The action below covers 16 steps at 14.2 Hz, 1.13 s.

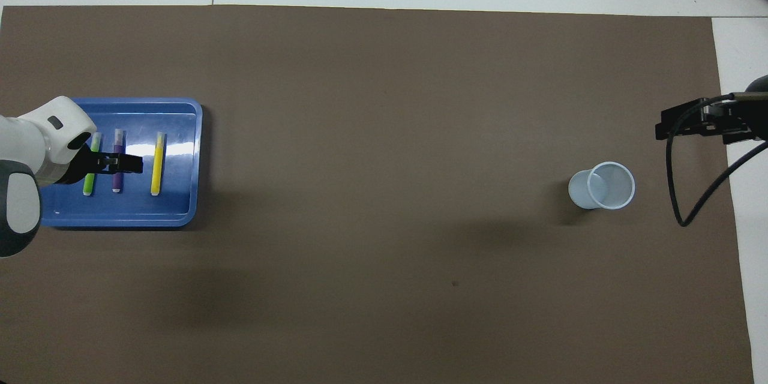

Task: Transfer and insert pens with both arms
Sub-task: 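Lower the left gripper onto the yellow pen in the blue tray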

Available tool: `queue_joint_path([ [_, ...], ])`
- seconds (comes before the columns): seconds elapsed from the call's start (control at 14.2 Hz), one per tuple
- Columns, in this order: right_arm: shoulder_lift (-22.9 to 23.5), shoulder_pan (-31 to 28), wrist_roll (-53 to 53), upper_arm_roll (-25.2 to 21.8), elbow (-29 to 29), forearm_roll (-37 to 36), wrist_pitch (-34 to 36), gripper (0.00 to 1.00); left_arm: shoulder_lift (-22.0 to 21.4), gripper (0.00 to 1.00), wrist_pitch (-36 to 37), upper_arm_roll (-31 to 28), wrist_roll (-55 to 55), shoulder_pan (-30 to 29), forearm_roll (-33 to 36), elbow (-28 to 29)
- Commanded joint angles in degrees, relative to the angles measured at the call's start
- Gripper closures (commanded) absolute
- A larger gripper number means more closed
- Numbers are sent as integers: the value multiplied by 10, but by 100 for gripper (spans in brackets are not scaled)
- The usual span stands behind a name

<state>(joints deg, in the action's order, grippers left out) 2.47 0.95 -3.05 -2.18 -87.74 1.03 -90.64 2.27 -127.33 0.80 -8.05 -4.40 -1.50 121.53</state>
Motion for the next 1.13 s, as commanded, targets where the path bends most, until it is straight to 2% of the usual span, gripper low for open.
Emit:
queue_joint_path([
  [0.0,-8,-6,-2,4,-6,13,-1,0,12,8,-17,3,-7,-7,-8,6],
  [0.63,-8,-6,-2,4,-6,13,-1,0,94,5,-48,8,22,24,-25,-19],
  [0.77,-8,-2,-1,4,-6,13,1,0,109,4,-71,8,22,28,-46,-18],
  [1.06,-18,-2,1,6,-6,14,3,0,113,5,-72,7,20,24,-47,-18],
])
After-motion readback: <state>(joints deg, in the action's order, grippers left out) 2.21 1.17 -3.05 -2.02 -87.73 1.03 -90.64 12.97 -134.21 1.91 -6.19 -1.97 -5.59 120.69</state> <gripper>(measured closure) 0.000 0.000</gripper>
